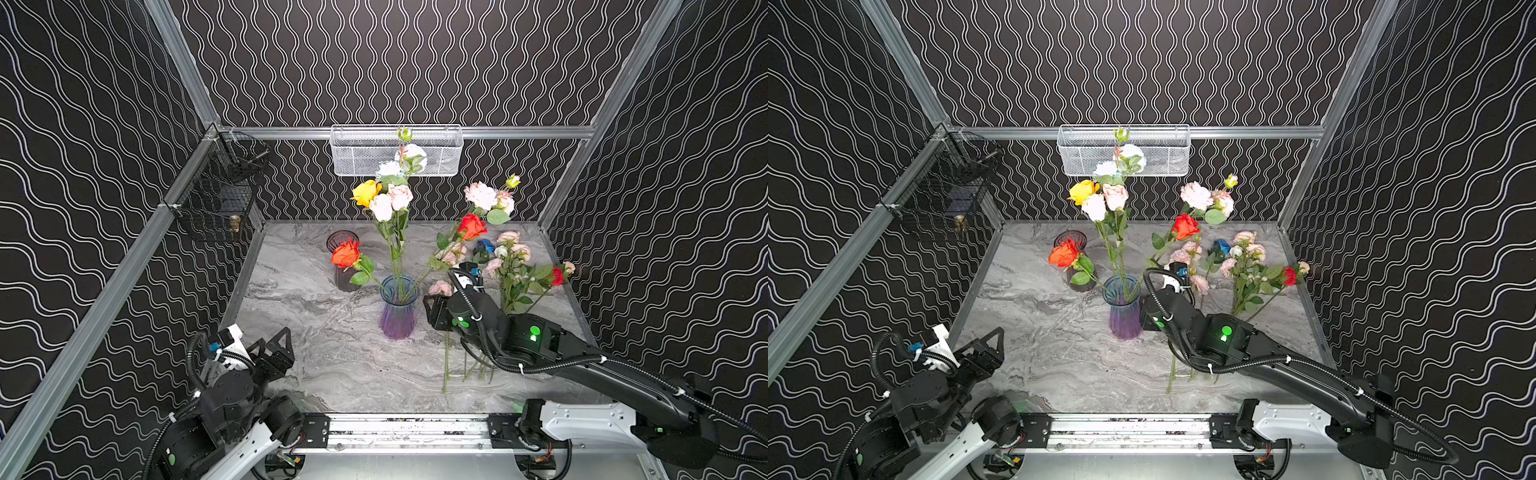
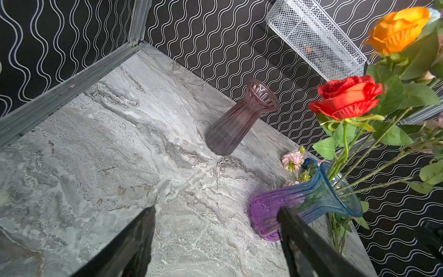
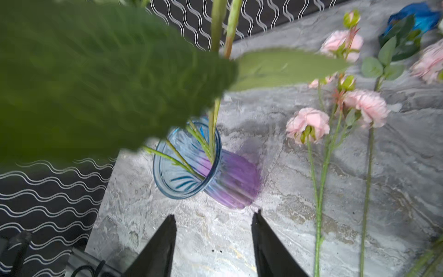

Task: Arrange flowers in a vase
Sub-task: Pick up the vase from the center of the table.

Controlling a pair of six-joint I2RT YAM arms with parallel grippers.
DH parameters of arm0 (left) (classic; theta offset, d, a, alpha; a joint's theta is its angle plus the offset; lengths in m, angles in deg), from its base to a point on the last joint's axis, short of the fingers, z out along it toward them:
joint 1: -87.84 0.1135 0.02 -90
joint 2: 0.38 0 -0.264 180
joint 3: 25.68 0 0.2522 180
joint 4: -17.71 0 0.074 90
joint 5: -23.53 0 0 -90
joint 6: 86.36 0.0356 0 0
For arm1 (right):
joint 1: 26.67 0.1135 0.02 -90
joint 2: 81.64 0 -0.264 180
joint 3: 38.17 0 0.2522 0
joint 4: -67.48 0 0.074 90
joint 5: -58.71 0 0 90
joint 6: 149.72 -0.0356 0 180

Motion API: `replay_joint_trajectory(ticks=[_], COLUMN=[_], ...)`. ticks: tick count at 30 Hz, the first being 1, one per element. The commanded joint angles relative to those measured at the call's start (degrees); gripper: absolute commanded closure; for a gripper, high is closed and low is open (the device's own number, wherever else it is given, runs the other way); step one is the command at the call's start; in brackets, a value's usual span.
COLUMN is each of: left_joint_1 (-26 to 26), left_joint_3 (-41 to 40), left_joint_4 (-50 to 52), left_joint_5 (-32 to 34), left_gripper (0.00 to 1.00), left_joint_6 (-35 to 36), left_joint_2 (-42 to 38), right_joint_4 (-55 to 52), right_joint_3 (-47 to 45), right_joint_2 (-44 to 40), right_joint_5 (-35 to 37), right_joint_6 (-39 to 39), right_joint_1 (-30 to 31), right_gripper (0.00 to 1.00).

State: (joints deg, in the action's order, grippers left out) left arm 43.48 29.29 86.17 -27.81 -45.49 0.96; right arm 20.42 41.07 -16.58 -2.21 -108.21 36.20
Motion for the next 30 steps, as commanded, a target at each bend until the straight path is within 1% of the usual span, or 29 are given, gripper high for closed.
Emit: replay_joint_trajectory(ticks=[1,6,12,18,24,30], left_joint_1=[0.06,0.06,0.06,0.04,0.06,0.06], left_joint_3=[0.55,-0.16,0.3,0.27,0.28,0.37], left_joint_4=[0.85,0.2,0.5,0.23,0.15,0.11], left_joint_5=[0.64,-0.1,-0.06,-0.33,-0.5,-0.62], left_gripper=[0.17,0.17,0.17,0.17,0.16,0.16], left_joint_6=[-0.1,-0.18,0.14,0.5,0.62,0.87], left_joint_2=[0.41,-0.44,-0.36,-0.55,-0.58,-0.53], right_joint_4=[2.75,4.31,10.48,11.77,11.85,12.2], right_joint_3=[0.53,1.88,-0.3,0.68,1.42,0.76], right_joint_2=[1.42,4.32,6.81,10.5,13.05,14.11], right_joint_5=[-3.06,-5.19,-12.88,-14.43,-14.26,-15.44], right_joint_6=[-1.45,-0.58,-0.32,1.33,2.06,2.42], right_joint_1=[-0.92,-3.57,-10.0,-11.1,-12.15,-12.69], right_gripper=[0.46,0.45,0.48,0.51,0.53,0.61])
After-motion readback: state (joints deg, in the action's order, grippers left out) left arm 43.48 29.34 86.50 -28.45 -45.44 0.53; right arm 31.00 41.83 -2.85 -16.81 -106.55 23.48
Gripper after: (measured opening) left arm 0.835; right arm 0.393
